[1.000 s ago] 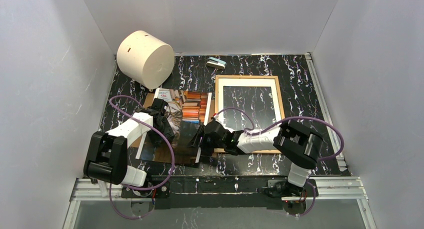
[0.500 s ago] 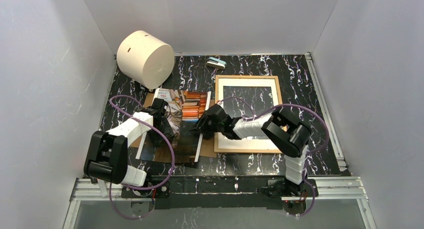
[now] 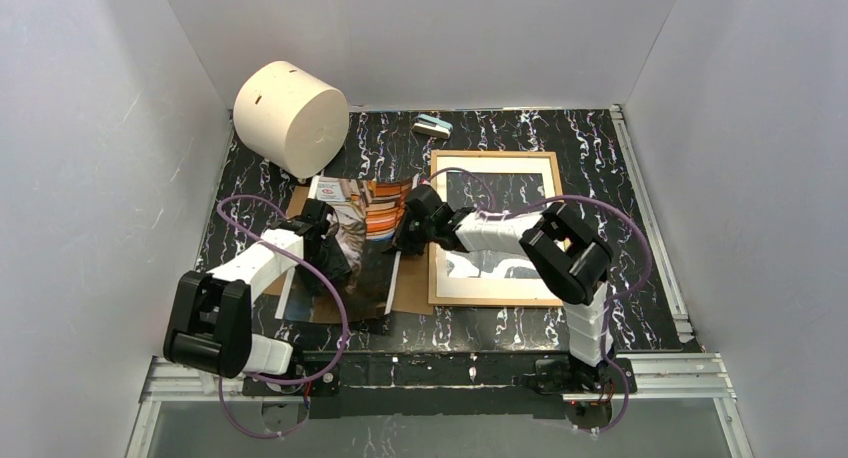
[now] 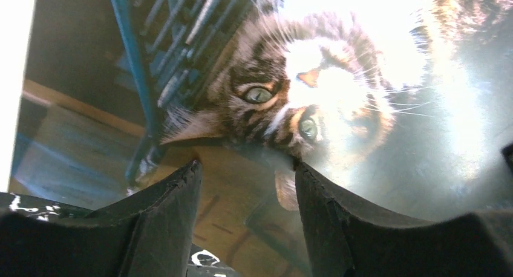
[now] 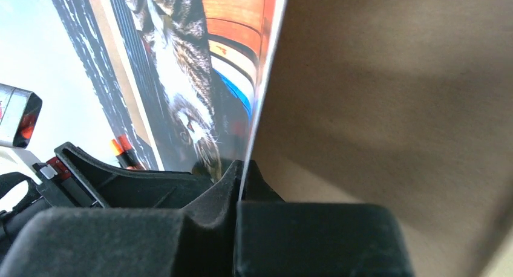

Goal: Put the photo into the frame
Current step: Pick up the photo at the center of the board.

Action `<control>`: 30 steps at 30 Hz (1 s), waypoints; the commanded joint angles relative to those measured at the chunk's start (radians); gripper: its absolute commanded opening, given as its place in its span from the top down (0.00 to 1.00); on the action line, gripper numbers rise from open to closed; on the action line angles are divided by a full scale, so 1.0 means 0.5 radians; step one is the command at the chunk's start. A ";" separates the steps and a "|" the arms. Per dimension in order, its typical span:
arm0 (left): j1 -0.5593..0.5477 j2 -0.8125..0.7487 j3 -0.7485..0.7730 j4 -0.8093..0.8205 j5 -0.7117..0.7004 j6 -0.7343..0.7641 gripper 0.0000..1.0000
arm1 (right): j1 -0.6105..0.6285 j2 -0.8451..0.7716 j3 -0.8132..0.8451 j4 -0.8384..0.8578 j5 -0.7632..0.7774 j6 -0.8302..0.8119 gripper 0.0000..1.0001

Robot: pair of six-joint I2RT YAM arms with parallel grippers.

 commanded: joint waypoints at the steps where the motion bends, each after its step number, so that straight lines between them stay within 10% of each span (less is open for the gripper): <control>1: 0.001 -0.080 0.031 -0.111 0.158 -0.030 0.41 | -0.164 -0.240 0.114 -0.412 -0.021 -0.326 0.99; 8: 0.001 -0.292 0.254 -0.122 0.296 0.001 0.18 | -0.460 -0.472 0.113 -0.624 -0.367 -0.820 0.99; 17: -0.001 -0.320 0.427 -0.004 0.424 0.044 0.14 | -0.715 -0.617 0.305 -0.912 -0.657 -1.093 0.99; 30: -0.002 -0.564 0.887 0.275 0.765 0.292 0.03 | -0.941 -0.828 0.564 -1.066 -0.304 0.259 0.99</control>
